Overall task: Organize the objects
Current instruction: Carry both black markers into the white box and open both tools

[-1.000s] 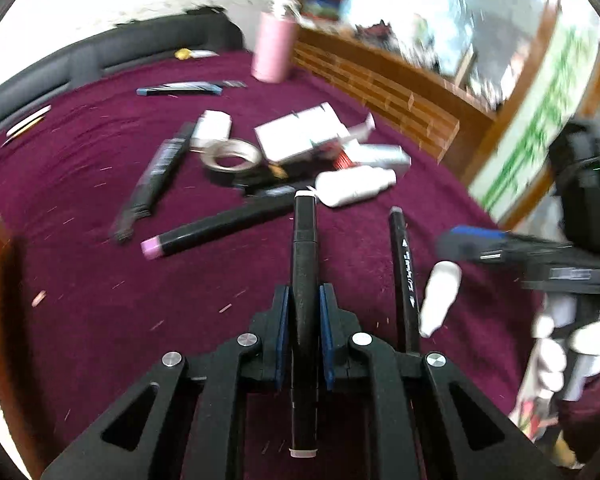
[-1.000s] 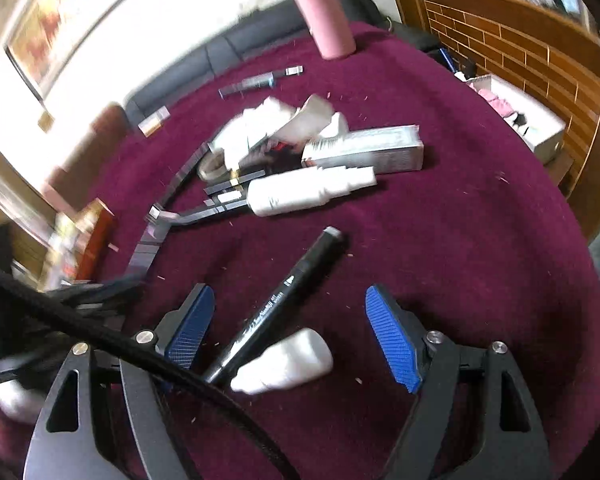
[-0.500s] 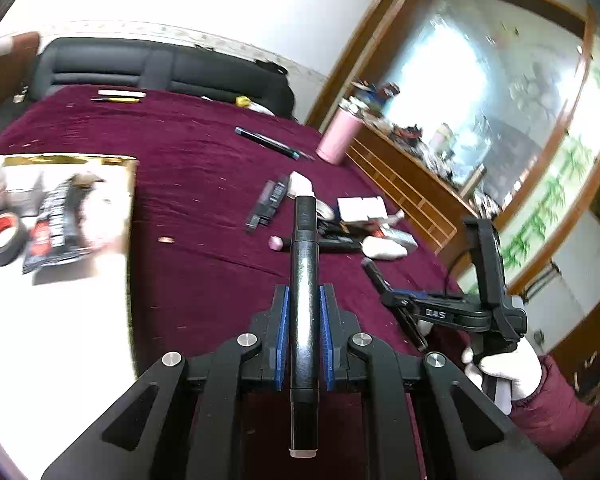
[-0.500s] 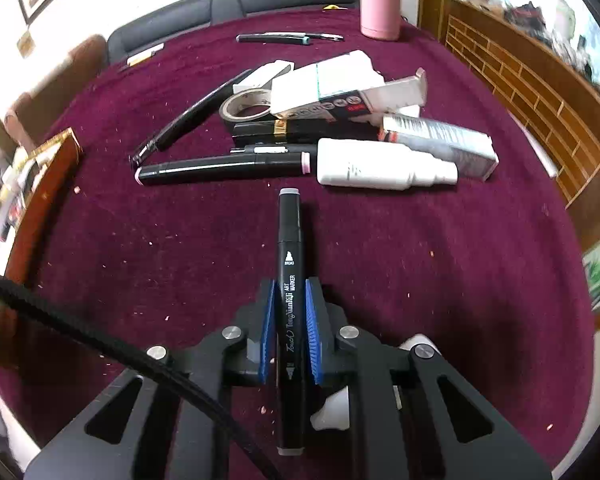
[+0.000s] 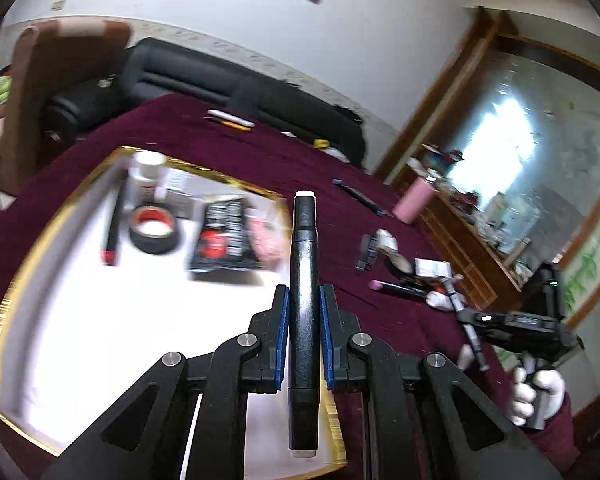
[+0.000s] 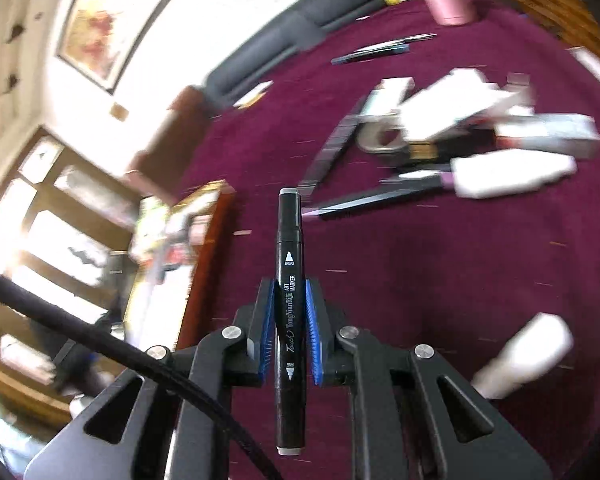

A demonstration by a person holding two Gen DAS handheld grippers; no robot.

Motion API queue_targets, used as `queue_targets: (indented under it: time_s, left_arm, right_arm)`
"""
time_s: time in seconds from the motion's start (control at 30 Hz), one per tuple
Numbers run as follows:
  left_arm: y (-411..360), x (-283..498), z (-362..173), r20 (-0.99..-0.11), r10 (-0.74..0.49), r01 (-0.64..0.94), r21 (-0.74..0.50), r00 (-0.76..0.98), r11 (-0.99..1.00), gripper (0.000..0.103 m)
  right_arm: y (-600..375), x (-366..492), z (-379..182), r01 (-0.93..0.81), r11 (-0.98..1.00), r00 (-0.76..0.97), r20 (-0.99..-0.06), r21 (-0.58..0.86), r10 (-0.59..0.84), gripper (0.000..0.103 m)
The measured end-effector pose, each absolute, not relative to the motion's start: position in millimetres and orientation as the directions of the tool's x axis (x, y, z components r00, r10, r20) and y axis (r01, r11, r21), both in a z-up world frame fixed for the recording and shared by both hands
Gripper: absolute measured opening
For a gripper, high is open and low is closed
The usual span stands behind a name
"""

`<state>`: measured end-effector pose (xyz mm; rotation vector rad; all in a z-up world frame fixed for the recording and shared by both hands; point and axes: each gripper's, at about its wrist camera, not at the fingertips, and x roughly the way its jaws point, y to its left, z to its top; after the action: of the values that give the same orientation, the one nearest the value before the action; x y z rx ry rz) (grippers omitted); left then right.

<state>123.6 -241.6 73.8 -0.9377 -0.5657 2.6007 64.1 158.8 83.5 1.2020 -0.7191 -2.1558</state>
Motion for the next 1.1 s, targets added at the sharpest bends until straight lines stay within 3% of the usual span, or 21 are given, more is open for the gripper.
queue_targets:
  time_s: [0.2, 0.43, 0.67, 0.97, 1.07, 1.1]
  left_arm:
    - [-282.6, 113.7, 75.3, -0.618, 0.265, -0.035, -0.357, -0.741, -0.933, 0.012]
    - [-332.7, 82.9, 57.1, -0.729, 0.154, 0.079, -0.275, -0.667, -0.958, 0.012]
    - [-352.0, 40.6, 27.0, -0.805, 0.12, 0.125, -0.234, -0.581, -0.964, 0.012]
    - [-354.8, 37.4, 21.9, -0.803, 0.163, 0.115, -0.276, -0.573, -0.954, 0.012]
    - [-361.0, 43.7, 26.8, -0.774, 0.191, 0.107, -0.317, -0.604, -0.942, 0.014]
    - [-364.0, 47.7, 28.8, -0.767, 0.194, 0.112, -0.327, -0.612, -0.938, 0.015]
  right_arm:
    - [71.2, 33.8, 90.7, 0.306, -0.562, -0.275, -0.494, 0.769, -0.825, 0.013]
    - [-47.3, -2.0, 72.3, 0.334, -0.513, -0.108, -0.508, 0.791, -0.854, 0.014]
    - [-138.1, -22.3, 42.5, 0.314, -0.528, 0.011, -0.559, 0.789, -0.829, 0.014]
    - [-189.5, -33.9, 21.5, 0.313, -0.602, 0.039, -0.643, 0.735, -0.765, 0.016]
    - [-191.8, -33.6, 23.5, 0.326, -0.621, 0.021, -0.662, 0.713, -0.749, 0.029]
    - [-189.9, -32.8, 25.5, 0.33, -0.621, 0.015, -0.661, 0.711, -0.75, 0.029]
